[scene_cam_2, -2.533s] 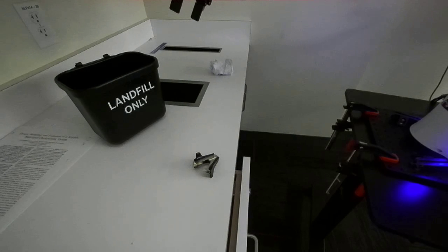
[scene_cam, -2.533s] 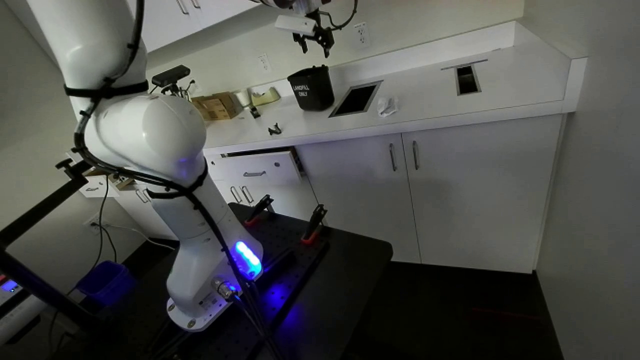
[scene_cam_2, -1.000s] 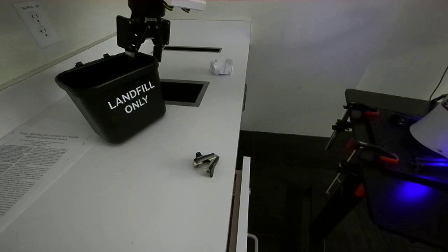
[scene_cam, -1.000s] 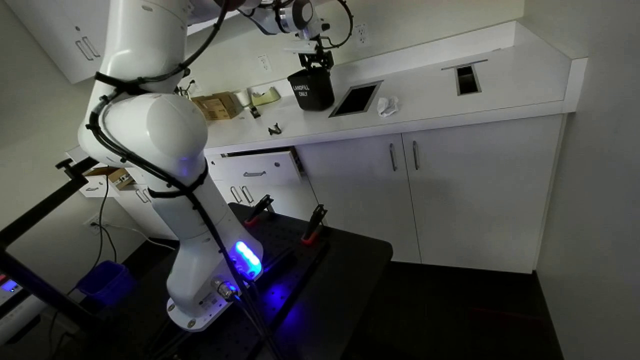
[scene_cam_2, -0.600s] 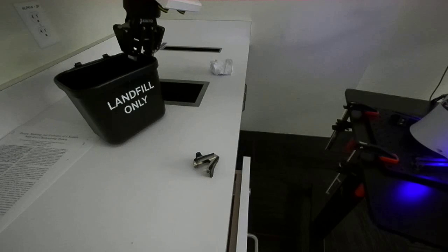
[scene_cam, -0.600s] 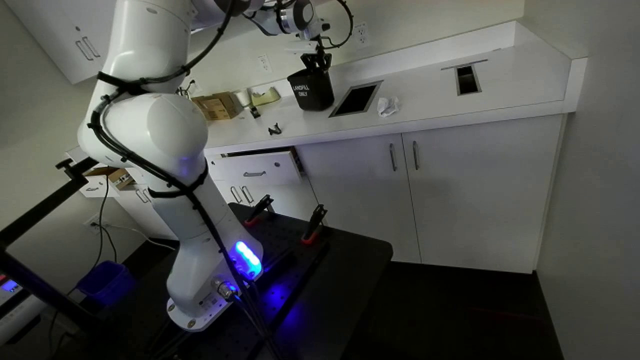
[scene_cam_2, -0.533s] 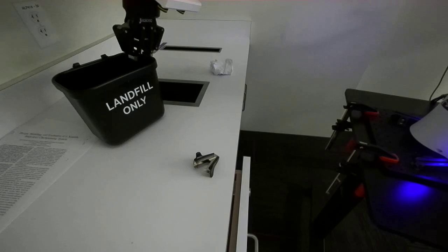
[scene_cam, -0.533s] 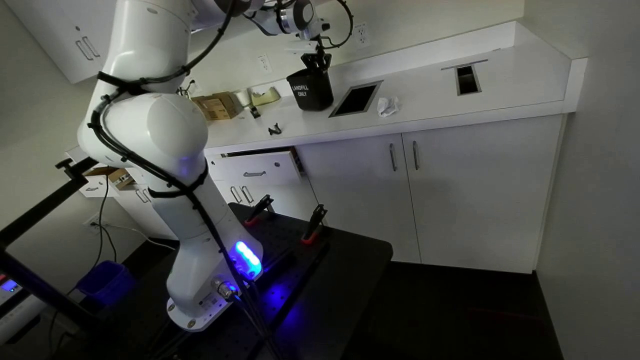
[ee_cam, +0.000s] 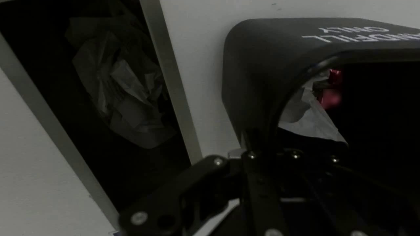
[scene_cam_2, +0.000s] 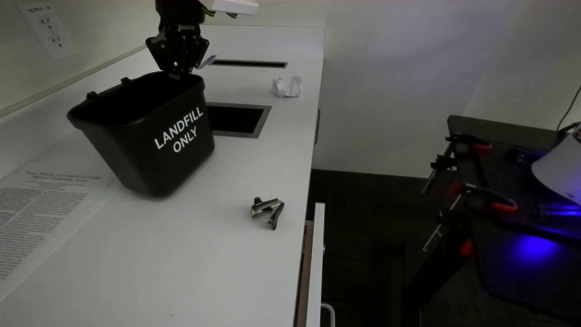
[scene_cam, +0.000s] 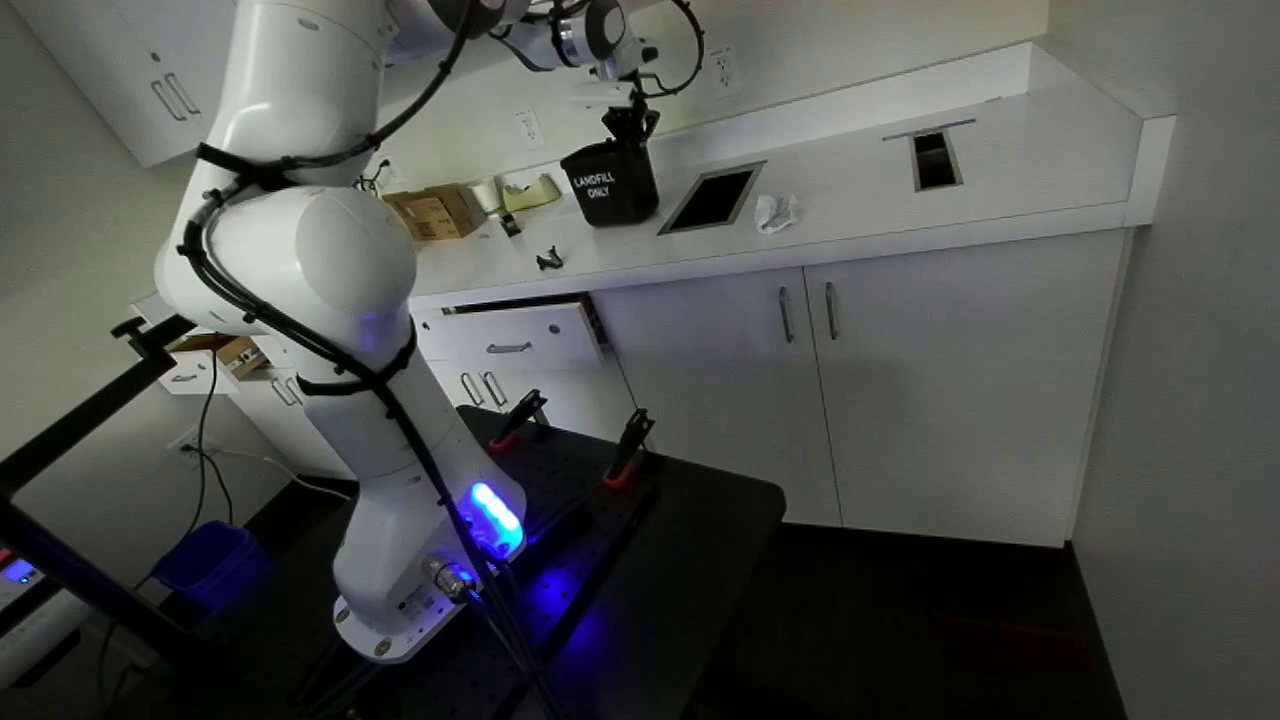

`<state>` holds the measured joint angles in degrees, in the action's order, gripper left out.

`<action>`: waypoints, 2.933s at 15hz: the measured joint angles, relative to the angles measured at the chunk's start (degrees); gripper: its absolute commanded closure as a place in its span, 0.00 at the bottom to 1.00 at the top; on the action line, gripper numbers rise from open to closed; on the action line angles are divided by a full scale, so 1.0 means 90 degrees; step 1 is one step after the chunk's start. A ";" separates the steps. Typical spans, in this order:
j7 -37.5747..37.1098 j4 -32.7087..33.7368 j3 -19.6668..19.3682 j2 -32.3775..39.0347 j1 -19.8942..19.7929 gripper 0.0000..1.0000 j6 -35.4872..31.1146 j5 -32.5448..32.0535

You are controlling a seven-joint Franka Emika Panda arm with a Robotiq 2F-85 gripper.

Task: Move the bin to the right on the counter

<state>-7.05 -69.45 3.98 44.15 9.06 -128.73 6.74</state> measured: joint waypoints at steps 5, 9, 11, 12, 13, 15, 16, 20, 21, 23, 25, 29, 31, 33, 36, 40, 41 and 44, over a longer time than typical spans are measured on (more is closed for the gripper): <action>-0.0024 -0.0082 -0.0206 -0.0201 -0.0034 0.98 -0.0008 -0.0165; -0.0299 -0.0726 -0.0521 -0.0864 -0.0189 0.98 -0.0149 -0.0181; -0.0600 -0.1237 -0.0727 -0.1294 -0.0239 0.98 -0.0339 -0.0241; -0.0815 -0.1522 -0.0845 -0.1522 -0.0245 0.98 -0.0464 -0.0327; -0.1051 -0.1798 -0.0956 -0.1739 -0.0247 0.98 -0.0572 -0.0442; -0.1530 -0.2340 -0.1159 -0.2164 -0.0246 0.98 -0.0762 -0.0712; -0.1755 -0.2594 -0.1243 -0.2365 -0.0245 0.98 -0.0838 -0.0864; -0.1984 -0.2917 -0.1296 -0.2616 -0.0295 0.93 -0.0881 -0.1056; -0.1984 -0.2905 -0.1284 -0.2570 -0.0293 0.93 -0.0882 -0.1056; -0.1984 -0.2899 -0.1243 -0.2525 -0.0291 0.98 -0.0883 -0.1056; -0.1985 -0.2900 -0.1237 -0.2485 -0.0299 0.98 -0.0881 -0.1056; -0.2032 -0.2816 -0.1318 -0.2355 -0.0528 0.98 -0.0880 -0.1037; -0.2107 -0.2757 -0.1427 -0.2332 -0.0755 0.98 -0.0881 -0.0962; -0.2185 -0.2700 -0.1536 -0.2330 -0.1014 0.98 -0.0890 -0.0847; -0.2253 -0.2555 -0.1622 -0.2268 -0.1380 0.98 -0.0897 -0.0586; -0.2294 -0.2030 -0.1629 -0.1749 -0.1708 0.98 -0.0898 -0.0197; -0.2400 -0.1846 -0.1650 -0.1552 -0.1745 0.98 -0.0899 -0.0162; -0.2777 -0.1277 -0.1755 -0.0958 -0.1800 0.98 -0.0901 -0.0106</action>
<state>-32.05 -80.95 -11.81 35.53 -7.14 -136.84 5.79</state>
